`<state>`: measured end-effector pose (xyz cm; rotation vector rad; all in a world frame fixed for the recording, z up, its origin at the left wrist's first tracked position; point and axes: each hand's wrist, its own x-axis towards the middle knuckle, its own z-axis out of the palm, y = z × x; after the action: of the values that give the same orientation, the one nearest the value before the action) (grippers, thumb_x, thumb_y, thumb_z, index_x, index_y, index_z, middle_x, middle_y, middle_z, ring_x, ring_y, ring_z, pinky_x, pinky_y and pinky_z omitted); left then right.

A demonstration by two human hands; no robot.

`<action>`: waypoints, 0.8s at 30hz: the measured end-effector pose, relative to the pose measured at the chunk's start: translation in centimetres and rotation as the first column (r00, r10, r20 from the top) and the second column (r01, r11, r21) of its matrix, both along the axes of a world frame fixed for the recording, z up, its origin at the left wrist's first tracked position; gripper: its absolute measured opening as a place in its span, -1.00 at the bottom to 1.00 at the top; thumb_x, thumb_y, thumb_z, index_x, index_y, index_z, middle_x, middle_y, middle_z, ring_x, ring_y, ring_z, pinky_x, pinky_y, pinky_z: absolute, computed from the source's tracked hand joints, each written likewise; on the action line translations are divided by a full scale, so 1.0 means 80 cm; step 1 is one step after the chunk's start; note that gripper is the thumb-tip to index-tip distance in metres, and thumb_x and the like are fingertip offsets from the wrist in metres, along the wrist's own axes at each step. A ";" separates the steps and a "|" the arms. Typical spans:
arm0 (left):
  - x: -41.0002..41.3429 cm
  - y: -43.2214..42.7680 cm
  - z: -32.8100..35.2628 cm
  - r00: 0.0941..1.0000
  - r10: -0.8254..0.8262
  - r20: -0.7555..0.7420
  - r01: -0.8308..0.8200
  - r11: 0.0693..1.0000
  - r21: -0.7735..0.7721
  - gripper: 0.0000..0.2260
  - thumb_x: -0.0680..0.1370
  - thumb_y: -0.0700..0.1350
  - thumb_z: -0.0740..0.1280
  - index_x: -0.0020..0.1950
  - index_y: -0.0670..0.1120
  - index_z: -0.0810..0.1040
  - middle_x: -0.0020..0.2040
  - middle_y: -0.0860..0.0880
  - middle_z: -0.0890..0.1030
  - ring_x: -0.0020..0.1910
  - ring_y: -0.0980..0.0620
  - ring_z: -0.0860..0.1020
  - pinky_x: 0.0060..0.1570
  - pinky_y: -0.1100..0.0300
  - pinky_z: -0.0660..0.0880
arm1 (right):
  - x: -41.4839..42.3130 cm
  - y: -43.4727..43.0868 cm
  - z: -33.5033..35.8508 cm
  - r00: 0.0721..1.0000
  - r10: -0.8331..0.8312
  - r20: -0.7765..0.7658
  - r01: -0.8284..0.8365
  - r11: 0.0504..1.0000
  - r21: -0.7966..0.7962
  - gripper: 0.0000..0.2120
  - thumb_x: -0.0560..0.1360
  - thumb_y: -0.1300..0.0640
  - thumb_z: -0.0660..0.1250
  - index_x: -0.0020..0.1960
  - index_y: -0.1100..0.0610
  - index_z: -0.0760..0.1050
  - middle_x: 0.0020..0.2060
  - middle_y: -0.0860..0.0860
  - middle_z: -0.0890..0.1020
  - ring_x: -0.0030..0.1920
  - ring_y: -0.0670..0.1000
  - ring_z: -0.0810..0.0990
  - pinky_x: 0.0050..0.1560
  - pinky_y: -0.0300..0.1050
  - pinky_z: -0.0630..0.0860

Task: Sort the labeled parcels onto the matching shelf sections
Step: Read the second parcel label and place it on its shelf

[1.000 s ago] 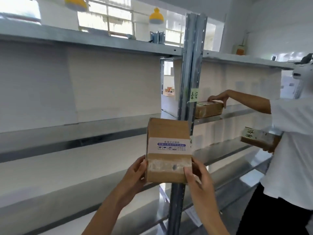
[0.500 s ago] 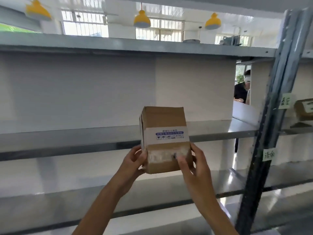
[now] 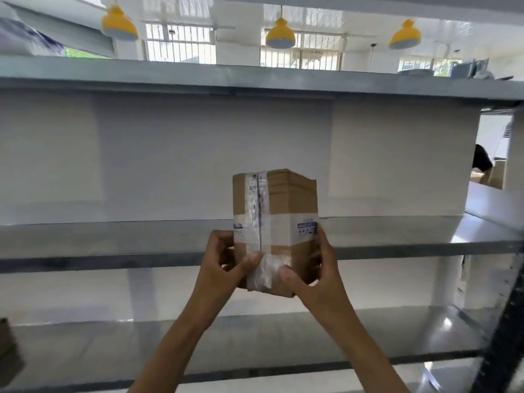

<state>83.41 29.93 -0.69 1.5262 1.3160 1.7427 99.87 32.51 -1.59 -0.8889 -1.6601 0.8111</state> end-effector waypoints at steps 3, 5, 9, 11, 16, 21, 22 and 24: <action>-0.006 0.002 0.004 0.987 -0.142 0.080 0.146 0.989 -0.039 -0.53 0.36 -0.02 0.41 0.18 0.14 0.28 0.11 0.09 0.53 -0.03 0.17 0.63 -0.24 0.34 0.58 | 0.007 0.012 0.004 0.981 0.157 -0.112 -0.159 0.987 -0.009 -0.17 0.15 -0.27 0.43 0.33 -0.39 0.11 0.33 -0.11 0.37 0.25 -0.09 0.47 0.04 -0.28 0.57; -0.009 0.009 0.001 0.949 -0.279 0.145 0.297 0.947 -0.121 -0.30 0.27 0.16 0.45 0.33 0.12 0.22 0.20 0.02 0.53 0.08 0.01 0.62 -0.08 0.17 0.62 | 0.008 0.021 0.002 0.953 0.261 -0.154 -0.265 0.964 -0.010 -0.08 0.11 -0.36 0.46 0.40 -0.31 0.18 0.33 -0.08 0.43 0.22 -0.06 0.52 0.10 -0.09 0.60; -0.010 0.024 0.002 0.892 -0.387 0.231 0.433 0.879 -0.201 -0.05 0.16 0.29 0.50 0.44 0.02 0.20 0.32 -0.12 0.50 0.23 -0.13 0.55 0.22 -0.17 0.48 | 0.006 0.037 0.004 0.931 0.337 -0.138 -0.342 0.940 -0.016 -0.05 0.07 -0.46 0.41 0.38 -0.33 0.15 0.35 -0.13 0.40 0.25 -0.11 0.51 0.11 -0.10 0.59; -0.008 0.036 0.005 0.930 -0.293 0.223 0.337 0.922 -0.192 -0.12 0.23 0.27 0.49 0.43 0.06 0.19 0.33 -0.11 0.48 0.23 -0.14 0.53 0.22 -0.21 0.47 | 0.003 0.039 0.002 0.985 0.173 0.004 -0.173 0.983 0.059 -0.19 0.21 -0.53 0.22 0.39 -0.43 0.01 0.47 -0.17 0.22 0.44 -0.11 0.30 0.32 0.01 0.45; 0.009 0.063 0.006 0.985 -0.146 0.095 0.160 0.976 -0.150 -0.17 0.28 0.20 0.47 0.43 0.17 0.09 0.31 0.08 0.42 0.24 0.04 0.47 0.14 0.06 0.55 | -0.006 0.046 -0.006 0.896 -0.357 0.262 0.106 0.747 0.656 -0.42 0.58 -0.14 0.03 0.53 -0.14 -0.10 0.56 -0.07 -0.09 0.55 0.02 -0.08 0.42 0.25 0.24; 0.034 0.071 0.015 0.992 -0.129 0.012 0.129 0.992 -0.013 -0.34 0.41 0.02 0.42 0.34 0.25 0.07 0.13 0.28 0.36 0.08 0.28 0.44 -0.21 0.49 0.52 | -0.007 0.062 -0.012 0.784 -0.510 0.353 0.185 0.736 0.652 -0.40 0.58 -0.24 -0.13 0.55 -0.03 -0.09 0.56 0.04 -0.06 0.55 0.15 -0.10 0.45 0.34 0.06; 0.035 0.071 0.015 0.992 -0.123 -0.009 0.123 0.992 0.010 -0.32 0.40 0.08 0.43 0.37 0.24 0.08 0.18 0.24 0.36 0.12 0.25 0.44 -0.19 0.48 0.53 | -0.002 0.067 -0.013 0.795 -0.502 0.340 0.202 0.748 0.633 -0.40 0.58 -0.26 -0.15 0.54 -0.05 -0.14 0.56 0.01 -0.09 0.55 0.12 -0.13 0.46 0.35 -0.02; 0.035 0.070 0.016 0.994 -0.108 0.003 0.107 0.994 0.025 -0.32 0.42 0.13 0.39 0.40 0.22 0.07 0.22 0.20 0.35 0.13 0.24 0.44 -0.19 0.46 0.54 | 0.009 0.078 -0.014 0.836 -0.459 0.300 0.214 0.776 0.593 -0.38 0.55 -0.31 -0.17 0.53 -0.12 -0.21 0.56 -0.06 -0.13 0.55 0.04 -0.16 0.46 0.35 -0.14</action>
<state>86.23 35.54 0.61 1.5761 1.1911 1.7005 100.60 38.73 -2.68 -0.9617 -1.8823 -0.1466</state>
